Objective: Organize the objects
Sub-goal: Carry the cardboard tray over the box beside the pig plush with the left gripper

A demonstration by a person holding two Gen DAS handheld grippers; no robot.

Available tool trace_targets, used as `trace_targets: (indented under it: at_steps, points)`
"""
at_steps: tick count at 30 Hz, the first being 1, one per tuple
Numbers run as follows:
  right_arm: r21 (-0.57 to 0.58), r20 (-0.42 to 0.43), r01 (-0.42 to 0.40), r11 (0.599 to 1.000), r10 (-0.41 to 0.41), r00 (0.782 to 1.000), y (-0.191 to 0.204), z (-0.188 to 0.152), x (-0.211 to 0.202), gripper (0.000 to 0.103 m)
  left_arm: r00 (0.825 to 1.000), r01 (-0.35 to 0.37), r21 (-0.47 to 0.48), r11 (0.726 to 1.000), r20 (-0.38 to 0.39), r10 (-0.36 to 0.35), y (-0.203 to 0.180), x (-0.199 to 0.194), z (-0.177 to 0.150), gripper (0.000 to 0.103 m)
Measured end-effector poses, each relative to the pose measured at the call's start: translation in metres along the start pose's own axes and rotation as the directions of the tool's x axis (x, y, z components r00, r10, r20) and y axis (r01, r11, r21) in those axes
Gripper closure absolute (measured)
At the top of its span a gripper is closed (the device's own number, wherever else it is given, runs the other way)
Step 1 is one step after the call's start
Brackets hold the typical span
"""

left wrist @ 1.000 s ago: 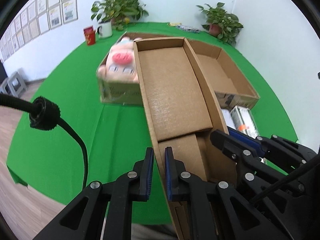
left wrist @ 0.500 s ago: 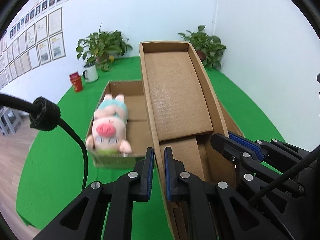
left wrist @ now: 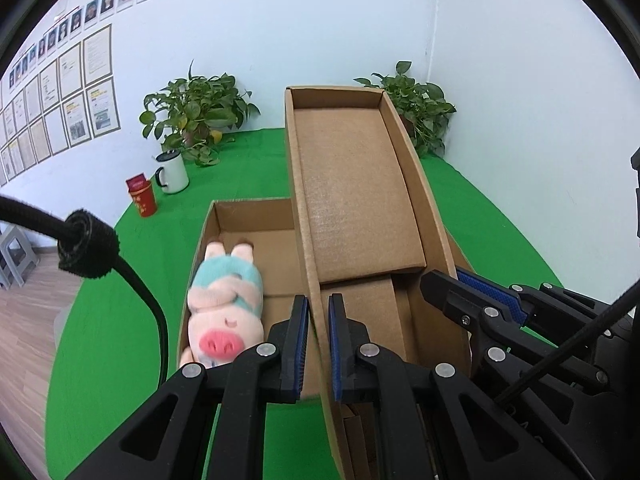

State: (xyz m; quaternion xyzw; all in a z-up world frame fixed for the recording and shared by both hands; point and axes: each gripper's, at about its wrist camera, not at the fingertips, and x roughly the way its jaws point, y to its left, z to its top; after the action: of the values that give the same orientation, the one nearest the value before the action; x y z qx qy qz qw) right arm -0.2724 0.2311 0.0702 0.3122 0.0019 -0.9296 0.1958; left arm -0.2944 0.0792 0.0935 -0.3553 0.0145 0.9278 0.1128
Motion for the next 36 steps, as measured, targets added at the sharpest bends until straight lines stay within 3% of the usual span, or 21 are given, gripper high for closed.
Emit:
trace_targets:
  at_steps: [9,14,22,29,36]
  points:
    - [0.059,-0.028,-0.01,0.998,0.012,1.0,-0.02,0.024,0.039,0.093,0.999,-0.003,0.049,0.999,-0.031,0.004,0.006,0.055,0.048,0.096]
    - [0.105,-0.059,-0.028,0.994,0.035,0.998,-0.031,0.024,0.07,0.094,0.997,-0.024,0.065,0.998,-0.068,0.028,0.013,0.101,0.054,0.096]
    - [0.154,-0.156,-0.071,0.985,0.095,0.983,-0.038,-0.004,0.129,0.094,0.98,-0.06,0.065,0.996,-0.185,0.071,0.035,0.177,0.029,0.096]
    - [0.213,-0.212,-0.09,0.973,0.136,0.968,-0.044,-0.024,0.158,0.094,0.962,-0.077,0.069,0.995,-0.255,0.092,0.05,0.216,0.002,0.096]
    - [0.264,-0.304,-0.119,0.957,0.2,0.931,-0.045,-0.034,0.184,0.095,0.939,-0.111,0.043,0.993,-0.323,0.119,0.061,0.237,-0.014,0.096]
